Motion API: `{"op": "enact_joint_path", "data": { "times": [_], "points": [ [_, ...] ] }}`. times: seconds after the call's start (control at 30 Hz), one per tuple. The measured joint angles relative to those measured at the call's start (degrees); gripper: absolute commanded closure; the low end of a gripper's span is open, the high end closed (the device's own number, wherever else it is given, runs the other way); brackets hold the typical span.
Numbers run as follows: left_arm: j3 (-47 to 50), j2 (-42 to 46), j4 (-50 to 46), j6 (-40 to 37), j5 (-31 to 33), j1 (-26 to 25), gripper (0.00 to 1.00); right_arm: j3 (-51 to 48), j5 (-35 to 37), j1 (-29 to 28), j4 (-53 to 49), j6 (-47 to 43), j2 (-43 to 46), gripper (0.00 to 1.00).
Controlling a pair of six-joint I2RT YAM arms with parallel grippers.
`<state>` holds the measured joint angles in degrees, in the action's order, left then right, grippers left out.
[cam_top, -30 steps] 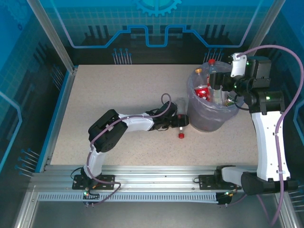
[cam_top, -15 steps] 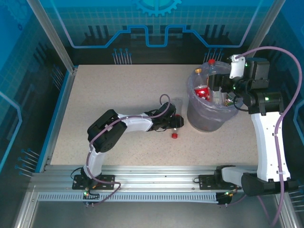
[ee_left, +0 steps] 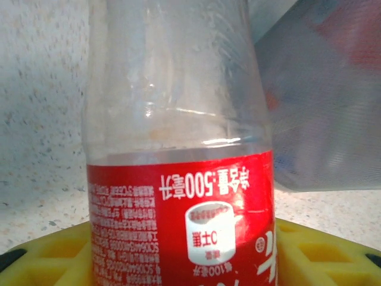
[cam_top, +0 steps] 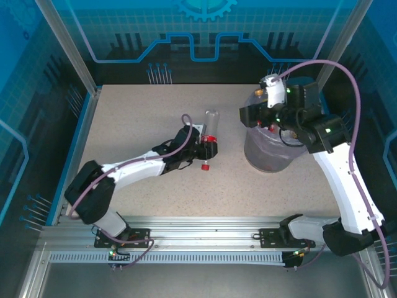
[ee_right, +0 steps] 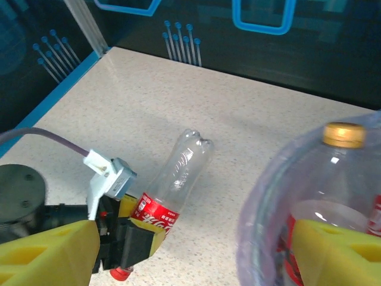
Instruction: Put the plastic bottles in the bin
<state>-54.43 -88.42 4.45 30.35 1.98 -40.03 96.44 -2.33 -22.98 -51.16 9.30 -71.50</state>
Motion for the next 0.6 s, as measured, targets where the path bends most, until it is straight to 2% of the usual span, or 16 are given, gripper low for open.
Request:
{"op": "enact_joint_path", "data": {
  "times": [0.23, 0.37, 0.6],
  "points": [
    [10.82, 9.46, 9.55, -5.86, -2.23, 2.45, 0.50, -1.84, 0.20, -4.04, 6.82, 5.60, -5.57, 0.04],
    [14.10, 10.51, 15.45, -7.17, -5.03, 2.47, 0.50, -3.91, -1.75, -4.09, 11.47, 9.35, -9.46, 0.00],
    [15.23, 10.51, 23.98, -7.39, -8.57, 2.47, 0.50, -4.17, -5.03, -4.46, 16.98, 13.60, -17.94, 0.00]
  ]
}}
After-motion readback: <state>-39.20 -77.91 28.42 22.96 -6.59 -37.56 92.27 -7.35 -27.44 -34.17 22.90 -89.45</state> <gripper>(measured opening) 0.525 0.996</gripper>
